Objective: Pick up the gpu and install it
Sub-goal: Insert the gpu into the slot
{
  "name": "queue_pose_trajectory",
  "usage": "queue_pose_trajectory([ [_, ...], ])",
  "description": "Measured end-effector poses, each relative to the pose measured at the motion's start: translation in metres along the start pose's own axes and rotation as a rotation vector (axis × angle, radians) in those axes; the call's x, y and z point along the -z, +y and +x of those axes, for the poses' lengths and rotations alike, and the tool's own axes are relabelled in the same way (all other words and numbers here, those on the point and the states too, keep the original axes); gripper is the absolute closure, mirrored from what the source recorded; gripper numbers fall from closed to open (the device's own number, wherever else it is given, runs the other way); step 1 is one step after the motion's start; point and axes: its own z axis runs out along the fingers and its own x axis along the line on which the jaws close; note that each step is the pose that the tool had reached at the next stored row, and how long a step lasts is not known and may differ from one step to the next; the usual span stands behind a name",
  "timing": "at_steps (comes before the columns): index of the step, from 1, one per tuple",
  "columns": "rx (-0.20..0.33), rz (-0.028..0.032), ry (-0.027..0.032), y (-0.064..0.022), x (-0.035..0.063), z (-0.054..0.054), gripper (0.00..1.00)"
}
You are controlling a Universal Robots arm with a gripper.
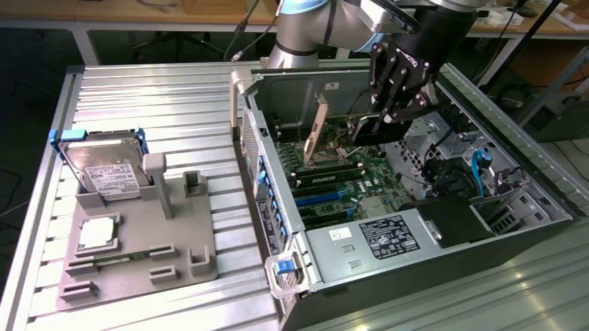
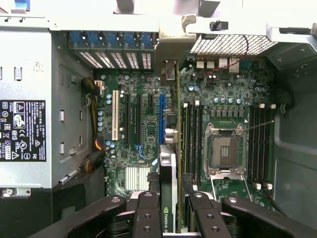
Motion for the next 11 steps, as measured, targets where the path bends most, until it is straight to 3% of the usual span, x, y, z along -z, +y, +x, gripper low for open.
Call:
queue_pose_trajectory([
  [11,0.0,0.0,-0.0001,-0.0004,-0.0106,0.0002,0.73],
])
